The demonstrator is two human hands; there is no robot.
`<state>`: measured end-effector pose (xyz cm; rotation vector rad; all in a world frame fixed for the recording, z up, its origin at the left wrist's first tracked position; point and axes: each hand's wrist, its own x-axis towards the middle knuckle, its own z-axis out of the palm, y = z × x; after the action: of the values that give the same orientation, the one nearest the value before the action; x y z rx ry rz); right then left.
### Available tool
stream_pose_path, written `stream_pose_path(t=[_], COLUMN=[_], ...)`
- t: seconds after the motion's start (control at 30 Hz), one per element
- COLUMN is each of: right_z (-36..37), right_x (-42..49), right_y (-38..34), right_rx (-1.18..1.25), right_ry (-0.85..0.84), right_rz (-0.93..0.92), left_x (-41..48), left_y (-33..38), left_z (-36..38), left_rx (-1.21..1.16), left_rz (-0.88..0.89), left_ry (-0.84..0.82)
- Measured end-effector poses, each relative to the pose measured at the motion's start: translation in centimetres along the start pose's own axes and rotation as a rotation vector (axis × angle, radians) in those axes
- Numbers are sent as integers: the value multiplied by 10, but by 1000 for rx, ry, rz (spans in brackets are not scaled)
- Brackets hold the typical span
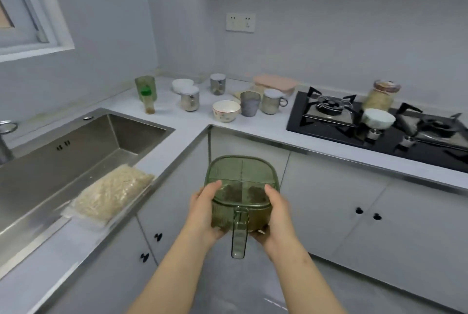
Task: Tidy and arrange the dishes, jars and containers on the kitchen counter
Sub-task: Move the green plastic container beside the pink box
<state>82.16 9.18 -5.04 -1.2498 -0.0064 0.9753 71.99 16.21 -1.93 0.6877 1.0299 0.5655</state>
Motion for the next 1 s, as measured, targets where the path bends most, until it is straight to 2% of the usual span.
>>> stream_pose_path(t=[0.4, 0.77, 1.0], right_z=[-181, -271, -335], right_x=[26, 83, 92], right_y=[-98, -209, -247], right_rx=[254, 398, 508], right_ry=[421, 640, 781], right_rz=[-153, -291, -383], left_x=[39, 82, 76], left_y=[-84, -104, -134], left_z=[216, 396, 485], left_rx=[338, 457, 579], left_rz=[-198, -181, -231], left_ry=[-353, -616, -792])
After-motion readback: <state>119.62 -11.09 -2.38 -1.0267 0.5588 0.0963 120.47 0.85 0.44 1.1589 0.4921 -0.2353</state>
